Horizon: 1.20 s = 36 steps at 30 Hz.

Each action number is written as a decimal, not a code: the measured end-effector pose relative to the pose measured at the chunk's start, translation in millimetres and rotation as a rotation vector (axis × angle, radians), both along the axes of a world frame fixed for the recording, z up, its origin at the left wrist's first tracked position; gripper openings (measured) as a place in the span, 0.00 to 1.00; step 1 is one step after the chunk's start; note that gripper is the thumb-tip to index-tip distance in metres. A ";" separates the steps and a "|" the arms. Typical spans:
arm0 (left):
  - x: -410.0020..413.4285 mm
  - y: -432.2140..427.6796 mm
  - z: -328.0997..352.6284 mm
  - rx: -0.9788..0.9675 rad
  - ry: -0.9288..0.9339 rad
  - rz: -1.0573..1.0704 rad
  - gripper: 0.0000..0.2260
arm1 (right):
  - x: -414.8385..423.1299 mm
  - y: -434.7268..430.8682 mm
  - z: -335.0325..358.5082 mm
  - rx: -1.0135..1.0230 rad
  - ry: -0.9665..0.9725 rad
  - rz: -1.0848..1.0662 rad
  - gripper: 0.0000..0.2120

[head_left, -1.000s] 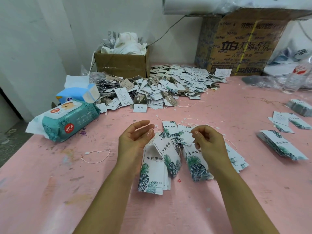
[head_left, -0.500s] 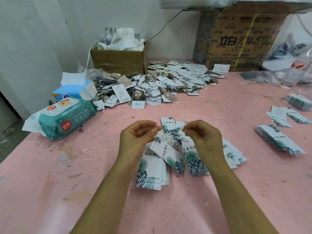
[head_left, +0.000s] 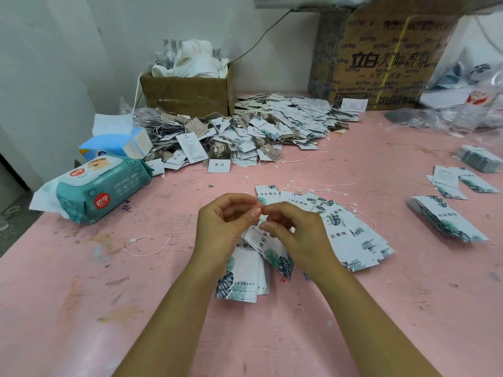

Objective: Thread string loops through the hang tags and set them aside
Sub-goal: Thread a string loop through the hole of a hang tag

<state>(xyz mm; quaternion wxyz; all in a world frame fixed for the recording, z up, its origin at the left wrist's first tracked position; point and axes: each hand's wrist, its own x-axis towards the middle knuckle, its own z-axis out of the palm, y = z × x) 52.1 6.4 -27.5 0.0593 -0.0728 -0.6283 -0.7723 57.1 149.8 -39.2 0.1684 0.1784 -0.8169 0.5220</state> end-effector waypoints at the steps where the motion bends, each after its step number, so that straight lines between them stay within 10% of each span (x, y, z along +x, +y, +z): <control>1: 0.2 0.8 0.1 0.003 0.007 0.002 0.10 | -0.1 -0.1 -0.3 -0.003 0.022 -0.009 0.08; 36: 0.7 -1.6 -4.6 -0.603 0.238 0.102 0.12 | -1.7 3.4 -0.5 0.007 0.087 -0.057 0.08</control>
